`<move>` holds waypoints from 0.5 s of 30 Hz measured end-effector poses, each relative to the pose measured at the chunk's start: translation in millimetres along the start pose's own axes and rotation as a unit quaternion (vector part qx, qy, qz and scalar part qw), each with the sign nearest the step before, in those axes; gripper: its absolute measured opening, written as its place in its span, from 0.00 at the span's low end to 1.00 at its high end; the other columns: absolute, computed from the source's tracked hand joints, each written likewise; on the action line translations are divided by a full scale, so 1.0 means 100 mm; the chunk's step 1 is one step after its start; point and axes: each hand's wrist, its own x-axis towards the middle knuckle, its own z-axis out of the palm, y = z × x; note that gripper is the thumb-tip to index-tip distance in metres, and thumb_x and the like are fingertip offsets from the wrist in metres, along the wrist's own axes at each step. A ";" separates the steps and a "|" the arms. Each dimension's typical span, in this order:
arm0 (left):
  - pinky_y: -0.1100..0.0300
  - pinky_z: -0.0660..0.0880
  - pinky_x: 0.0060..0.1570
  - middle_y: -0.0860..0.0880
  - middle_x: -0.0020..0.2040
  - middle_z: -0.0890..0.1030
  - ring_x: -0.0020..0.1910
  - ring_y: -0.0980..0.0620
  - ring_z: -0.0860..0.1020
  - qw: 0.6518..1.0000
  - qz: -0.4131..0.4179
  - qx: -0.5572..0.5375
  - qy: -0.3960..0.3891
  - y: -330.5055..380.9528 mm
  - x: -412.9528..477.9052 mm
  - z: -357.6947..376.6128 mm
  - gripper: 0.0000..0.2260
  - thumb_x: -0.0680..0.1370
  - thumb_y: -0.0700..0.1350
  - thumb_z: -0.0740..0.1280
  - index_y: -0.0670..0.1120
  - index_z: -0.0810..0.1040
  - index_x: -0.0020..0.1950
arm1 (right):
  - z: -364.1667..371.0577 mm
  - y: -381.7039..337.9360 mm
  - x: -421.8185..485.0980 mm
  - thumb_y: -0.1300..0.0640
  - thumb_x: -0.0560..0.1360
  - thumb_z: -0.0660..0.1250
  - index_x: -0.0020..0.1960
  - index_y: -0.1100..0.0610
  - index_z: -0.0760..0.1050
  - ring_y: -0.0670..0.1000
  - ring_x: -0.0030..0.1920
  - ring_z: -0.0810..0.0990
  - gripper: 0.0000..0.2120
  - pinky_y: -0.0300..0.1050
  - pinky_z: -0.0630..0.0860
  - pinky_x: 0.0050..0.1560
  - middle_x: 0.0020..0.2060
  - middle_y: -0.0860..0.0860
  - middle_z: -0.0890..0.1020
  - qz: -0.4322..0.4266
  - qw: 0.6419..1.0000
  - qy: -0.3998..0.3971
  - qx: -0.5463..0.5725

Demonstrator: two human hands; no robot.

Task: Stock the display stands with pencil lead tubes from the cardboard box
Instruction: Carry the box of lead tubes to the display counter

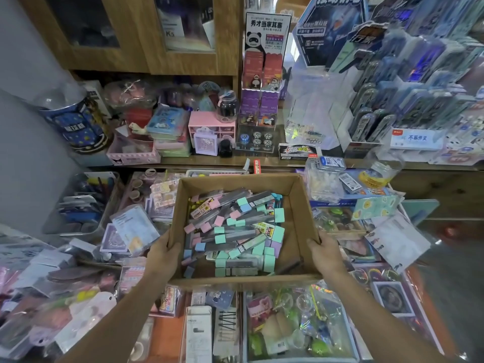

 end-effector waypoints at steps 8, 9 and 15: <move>0.59 0.71 0.31 0.46 0.38 0.81 0.34 0.49 0.77 0.998 0.058 -0.009 -0.005 0.27 -0.32 -0.30 0.14 0.82 0.37 0.62 0.56 0.77 0.46 | -0.31 -0.09 -0.50 0.64 0.83 0.63 0.51 0.48 0.79 0.44 0.42 0.80 0.12 0.38 0.71 0.35 0.43 0.46 0.84 -0.023 0.998 0.046 0.031; 0.61 0.71 0.30 0.48 0.36 0.81 0.33 0.51 0.77 0.997 0.072 -0.007 -0.005 0.31 -0.39 -0.33 0.15 0.82 0.37 0.62 0.56 0.77 0.44 | -0.37 -0.09 -0.61 0.64 0.83 0.63 0.49 0.47 0.79 0.44 0.42 0.81 0.13 0.38 0.71 0.35 0.43 0.45 0.85 -0.028 0.997 0.053 0.039; 0.56 0.71 0.34 0.47 0.38 0.82 0.36 0.49 0.78 0.989 0.137 0.031 -0.052 0.55 -0.81 -0.43 0.14 0.81 0.38 0.63 0.57 0.77 0.44 | -0.75 0.04 -1.38 0.64 0.83 0.62 0.52 0.45 0.79 0.43 0.46 0.81 0.15 0.38 0.72 0.38 0.45 0.41 0.84 -0.019 0.991 0.103 0.084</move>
